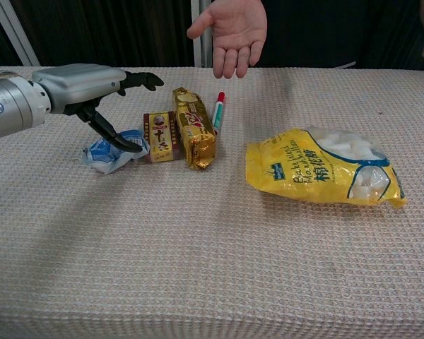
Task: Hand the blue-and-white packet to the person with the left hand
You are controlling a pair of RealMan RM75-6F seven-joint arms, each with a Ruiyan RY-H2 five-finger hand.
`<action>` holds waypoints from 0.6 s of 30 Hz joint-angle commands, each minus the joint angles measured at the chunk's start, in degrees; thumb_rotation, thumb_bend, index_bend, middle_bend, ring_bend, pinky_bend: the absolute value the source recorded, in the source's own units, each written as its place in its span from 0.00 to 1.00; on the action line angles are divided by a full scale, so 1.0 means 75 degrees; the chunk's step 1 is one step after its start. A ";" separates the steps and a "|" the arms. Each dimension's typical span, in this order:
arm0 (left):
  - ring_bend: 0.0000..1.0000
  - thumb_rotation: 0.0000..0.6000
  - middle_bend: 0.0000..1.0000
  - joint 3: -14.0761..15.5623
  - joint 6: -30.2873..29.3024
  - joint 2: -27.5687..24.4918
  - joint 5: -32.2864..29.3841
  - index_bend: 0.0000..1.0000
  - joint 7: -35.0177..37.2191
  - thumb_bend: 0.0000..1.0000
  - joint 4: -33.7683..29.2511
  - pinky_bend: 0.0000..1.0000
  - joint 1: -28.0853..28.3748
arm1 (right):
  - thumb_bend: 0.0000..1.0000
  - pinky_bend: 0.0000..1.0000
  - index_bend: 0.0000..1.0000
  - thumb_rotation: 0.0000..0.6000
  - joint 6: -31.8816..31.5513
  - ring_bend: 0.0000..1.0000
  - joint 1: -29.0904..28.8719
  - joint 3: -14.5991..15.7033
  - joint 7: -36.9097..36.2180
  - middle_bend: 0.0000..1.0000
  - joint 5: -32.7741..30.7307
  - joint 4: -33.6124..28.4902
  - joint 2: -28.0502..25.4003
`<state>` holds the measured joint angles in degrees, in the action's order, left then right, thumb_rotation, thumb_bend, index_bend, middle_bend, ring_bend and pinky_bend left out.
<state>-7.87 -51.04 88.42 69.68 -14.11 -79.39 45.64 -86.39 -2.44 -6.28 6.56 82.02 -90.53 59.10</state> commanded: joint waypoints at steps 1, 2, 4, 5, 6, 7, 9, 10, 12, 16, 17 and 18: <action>0.07 0.66 0.09 0.0006 0.0009 -0.0019 -0.0010 0.05 0.0001 0.09 -0.0011 0.19 -0.0005 | 0.21 0.00 0.00 1.00 0.0016 0.00 -0.0004 -0.0003 -0.0035 0.00 -0.0009 -0.0010 -0.0001; 0.07 0.66 0.09 0.0004 0.0013 -0.0034 -0.0022 0.05 0.0008 0.09 -0.0036 0.19 -0.0009 | 0.21 0.00 0.00 1.00 0.0035 0.00 -0.0016 0.0001 -0.0039 0.00 -0.0009 0.0001 0.0015; 0.07 0.66 0.09 0.0010 0.0019 -0.0068 -0.0041 0.05 -0.0001 0.09 -0.0102 0.19 -0.0017 | 0.21 0.00 0.00 1.00 0.0065 0.00 -0.0034 0.0008 -0.0039 0.00 -0.0006 0.0021 0.0040; 0.07 0.66 0.09 0.0019 0.0021 -0.0099 -0.0055 0.05 -0.0017 0.09 -0.0168 0.19 -0.0026 | 0.21 0.00 0.00 1.00 0.0072 0.00 -0.0041 0.0014 -0.0042 0.00 0.0003 0.0032 0.0055; 0.07 0.66 0.09 0.0029 0.0031 -0.0130 -0.0076 0.05 -0.0041 0.09 -0.0228 0.19 -0.0033 | 0.21 0.00 0.00 1.00 0.0074 0.00 -0.0043 0.0018 -0.0051 0.00 0.0008 0.0037 0.0064; 0.07 0.66 0.09 0.0043 0.0043 -0.0163 -0.0103 0.05 -0.0084 0.09 -0.0290 0.19 -0.0037 | 0.21 0.00 0.00 1.00 0.0069 0.00 -0.0042 0.0024 -0.0061 0.00 0.0018 0.0040 0.0070; 0.07 0.66 0.09 0.0081 0.0103 -0.0248 -0.0218 0.05 -0.0237 0.08 -0.0436 0.19 -0.0040 | 0.21 0.00 0.00 1.00 0.0027 0.00 -0.0026 0.0034 -0.0082 0.00 0.0046 0.0044 0.0087; 0.07 0.66 0.09 0.0101 0.0151 -0.0285 -0.0315 0.05 -0.0319 0.07 -0.0504 0.19 -0.0043 | 0.21 0.00 0.00 1.00 0.0011 0.00 -0.0016 0.0044 -0.0097 0.00 0.0059 0.0044 0.0096; 0.07 0.66 0.10 0.0169 0.0296 -0.0354 -0.0601 0.05 -0.0554 0.06 -0.0627 0.20 -0.0037 | 0.21 0.00 0.00 1.00 -0.0006 0.00 0.0005 0.0073 -0.0117 0.00 0.0077 0.0055 0.0129; 0.08 0.66 0.12 0.0287 0.0455 -0.0292 -0.1163 0.05 -0.0900 0.06 -0.0585 0.21 -0.0050 | 0.21 0.00 0.00 1.00 0.0024 0.00 0.0015 0.0153 -0.0145 0.00 0.0142 0.0104 0.0235; 0.08 0.66 0.12 0.0305 0.0465 -0.0218 -0.1261 0.05 -0.0916 0.06 -0.0487 0.21 -0.0062 | 0.21 0.00 0.00 1.00 0.0034 0.00 0.0010 0.0185 -0.0151 0.00 0.0191 0.0119 0.0267; 0.08 0.66 0.12 0.0310 0.0455 -0.0158 -0.1294 0.05 -0.0915 0.06 -0.0396 0.21 -0.0068 | 0.21 0.00 0.00 1.00 0.0040 0.00 0.0009 0.0206 -0.0134 0.00 0.0218 0.0126 0.0288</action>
<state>-5.92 -47.96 86.56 60.74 -20.41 -83.25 45.25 -86.15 -2.36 -4.87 5.52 83.52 -89.67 61.13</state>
